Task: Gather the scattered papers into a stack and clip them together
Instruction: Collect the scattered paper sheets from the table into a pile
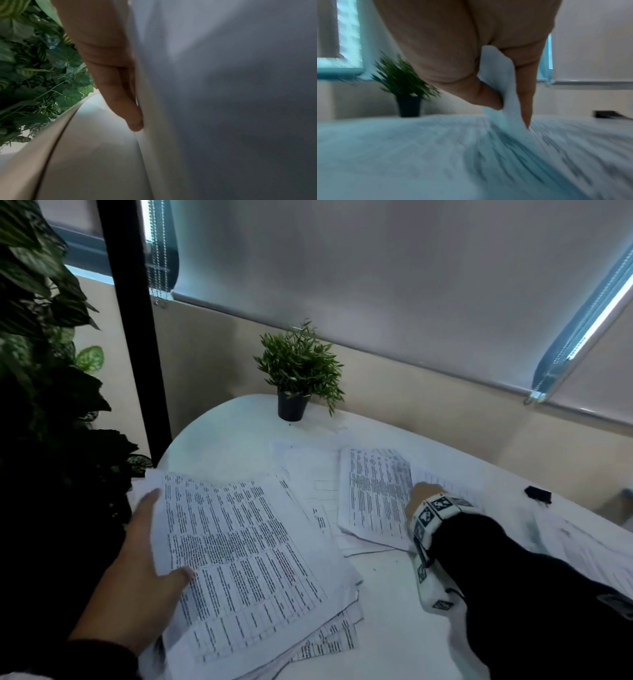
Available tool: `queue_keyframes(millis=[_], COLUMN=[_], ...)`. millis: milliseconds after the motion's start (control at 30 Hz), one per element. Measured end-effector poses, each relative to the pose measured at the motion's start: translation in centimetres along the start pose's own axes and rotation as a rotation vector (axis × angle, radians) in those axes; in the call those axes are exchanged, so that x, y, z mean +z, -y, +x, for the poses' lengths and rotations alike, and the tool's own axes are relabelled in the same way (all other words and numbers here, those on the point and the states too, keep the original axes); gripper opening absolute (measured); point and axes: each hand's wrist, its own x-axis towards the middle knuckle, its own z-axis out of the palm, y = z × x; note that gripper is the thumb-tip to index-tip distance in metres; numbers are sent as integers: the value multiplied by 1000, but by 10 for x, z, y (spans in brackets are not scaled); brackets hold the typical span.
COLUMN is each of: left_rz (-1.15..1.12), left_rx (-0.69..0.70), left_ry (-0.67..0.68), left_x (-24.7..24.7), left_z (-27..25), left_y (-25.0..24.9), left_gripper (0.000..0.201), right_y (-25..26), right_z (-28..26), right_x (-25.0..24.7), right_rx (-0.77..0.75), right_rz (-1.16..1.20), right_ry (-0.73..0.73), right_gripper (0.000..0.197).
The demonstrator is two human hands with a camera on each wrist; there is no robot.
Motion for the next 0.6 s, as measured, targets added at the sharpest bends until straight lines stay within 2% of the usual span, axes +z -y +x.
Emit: queue_keyframes(millis=[67,133,233,333,400,467,500,600], left_rz=[60,49,-76,-106,-52,-20,-22,-12], left_rx=[45,7,-63,-90,-69,-47,-43,-42], left_ry=[62,78,38,22,42,59,46,-38], left_x=[3,3,2,2,-2,-4,-4,-1], left_z=[-5,-1,-2,-6,-8,-6,-5,-3], left_y=[-2,3,-6,-11,-13,-8,-7,-6], left_gripper=[69,45,17,46,44,60,66,76], right_y=[19,52,102,129,133,128,123,97], right_z=[-21,-59,-130,-168,-170,-156,-138,-63], right_x=[-14,-21,-9,-2,-5,-11,-12,-6], right_rx=[-123,-350,-703,-968,-1054,-956,-854,-388], right_rz=[-16,38,104,157,196,274,310,263], right_ry=[-52,-59,95,249,384,460,421,62], right_gripper=[26,39,42,33,32,52,59,58])
